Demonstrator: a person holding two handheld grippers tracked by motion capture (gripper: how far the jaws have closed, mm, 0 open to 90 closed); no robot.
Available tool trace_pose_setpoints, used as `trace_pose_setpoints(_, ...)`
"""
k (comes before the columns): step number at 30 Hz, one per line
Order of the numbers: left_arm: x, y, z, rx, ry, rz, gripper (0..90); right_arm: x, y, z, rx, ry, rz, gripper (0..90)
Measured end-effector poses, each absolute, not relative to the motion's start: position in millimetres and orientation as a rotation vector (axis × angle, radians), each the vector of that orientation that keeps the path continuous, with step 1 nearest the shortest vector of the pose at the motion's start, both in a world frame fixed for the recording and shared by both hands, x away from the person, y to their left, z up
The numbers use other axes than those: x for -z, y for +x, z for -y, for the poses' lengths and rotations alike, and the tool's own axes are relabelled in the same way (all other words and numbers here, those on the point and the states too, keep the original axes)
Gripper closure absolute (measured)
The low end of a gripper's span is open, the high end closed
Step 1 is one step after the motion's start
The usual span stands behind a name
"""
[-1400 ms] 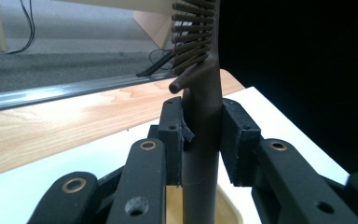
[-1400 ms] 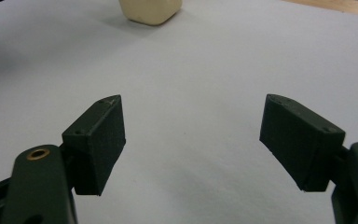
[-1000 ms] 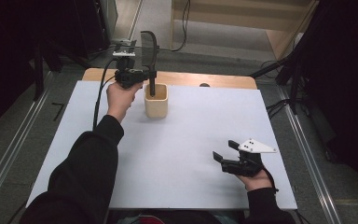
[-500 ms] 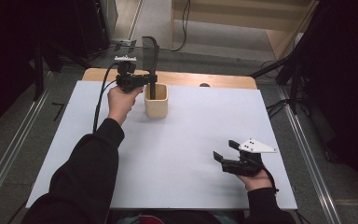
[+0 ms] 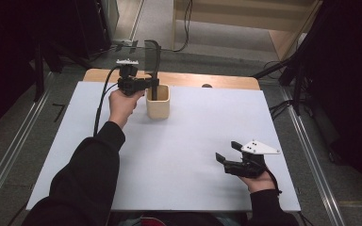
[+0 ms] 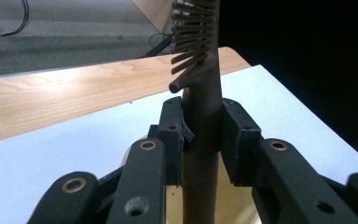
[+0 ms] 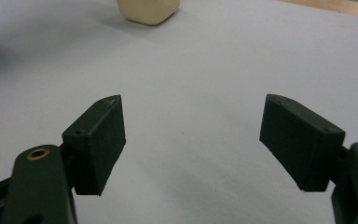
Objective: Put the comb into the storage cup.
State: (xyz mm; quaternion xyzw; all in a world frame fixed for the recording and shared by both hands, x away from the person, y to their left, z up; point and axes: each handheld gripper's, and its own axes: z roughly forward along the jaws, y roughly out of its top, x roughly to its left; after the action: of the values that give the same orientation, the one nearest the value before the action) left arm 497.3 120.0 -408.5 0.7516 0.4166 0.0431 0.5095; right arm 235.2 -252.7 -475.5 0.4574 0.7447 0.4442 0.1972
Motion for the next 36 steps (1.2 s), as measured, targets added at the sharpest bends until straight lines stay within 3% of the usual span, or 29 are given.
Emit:
trace_pose_setpoints(27,416.8,494.7,-120.3,-0.103,1.836,-1.019,71.6,475.4,235.3,251.8,-1.247,1.282,-2.087,20.5)
trace_pose_setpoints(32,409.7,494.7,-129.4,-0.084,1.779,-1.033,45.4,475.3,235.1,252.3,-1.25,1.281,-2.084,20.5)
trace_pose_setpoints(36,407.3,496.1,-138.7,-0.042,1.758,-1.054,38.1,475.1,235.1,252.2,-1.252,1.282,-2.085,20.5)
